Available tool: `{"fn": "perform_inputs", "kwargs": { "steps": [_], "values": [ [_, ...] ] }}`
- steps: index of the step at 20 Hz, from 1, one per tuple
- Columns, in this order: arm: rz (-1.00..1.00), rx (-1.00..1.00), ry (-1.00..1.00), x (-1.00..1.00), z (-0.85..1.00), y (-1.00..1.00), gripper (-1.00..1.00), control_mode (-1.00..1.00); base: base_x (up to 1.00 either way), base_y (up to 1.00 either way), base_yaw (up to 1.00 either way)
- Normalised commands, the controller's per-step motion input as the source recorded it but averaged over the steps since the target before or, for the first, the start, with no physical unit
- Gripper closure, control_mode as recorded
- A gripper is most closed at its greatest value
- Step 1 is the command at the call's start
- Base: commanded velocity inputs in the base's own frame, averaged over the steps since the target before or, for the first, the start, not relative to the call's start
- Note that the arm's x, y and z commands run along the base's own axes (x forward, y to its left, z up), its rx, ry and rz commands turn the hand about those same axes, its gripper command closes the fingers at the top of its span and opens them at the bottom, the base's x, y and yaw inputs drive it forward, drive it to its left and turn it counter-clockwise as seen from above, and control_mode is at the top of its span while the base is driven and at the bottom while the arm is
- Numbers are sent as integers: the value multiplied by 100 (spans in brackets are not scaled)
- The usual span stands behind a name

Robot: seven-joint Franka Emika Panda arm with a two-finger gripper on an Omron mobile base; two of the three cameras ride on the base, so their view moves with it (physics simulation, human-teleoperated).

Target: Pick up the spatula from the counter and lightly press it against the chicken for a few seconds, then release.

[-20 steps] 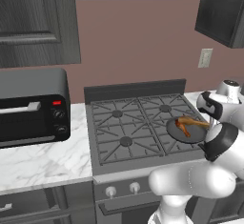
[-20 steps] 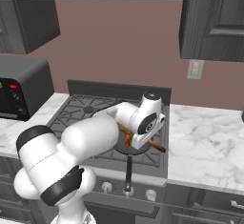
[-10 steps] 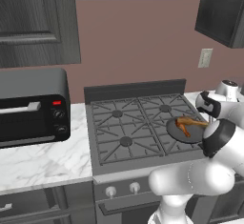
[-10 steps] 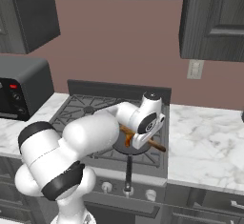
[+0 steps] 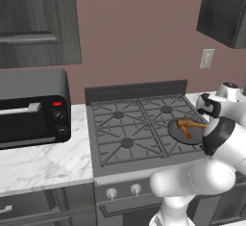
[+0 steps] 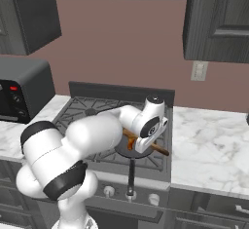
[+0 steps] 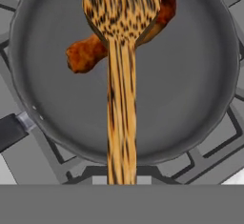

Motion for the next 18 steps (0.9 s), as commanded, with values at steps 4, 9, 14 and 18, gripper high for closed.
{"fn": "perform_inputs", "kwargs": {
  "steps": [4, 9, 14, 18],
  "values": [
    [1, 0, 0, 5, -6, 0, 100, -100, 0, 0, 0],
    [1, 0, 0, 7, -6, 0, 100, -100, 0, 0, 0],
    [0, 0, 0, 9, -5, 0, 100, -100, 0, 0, 0],
    [0, 0, 0, 3, -1, 0, 100, -100, 0, 0, 0]
  ]
}}
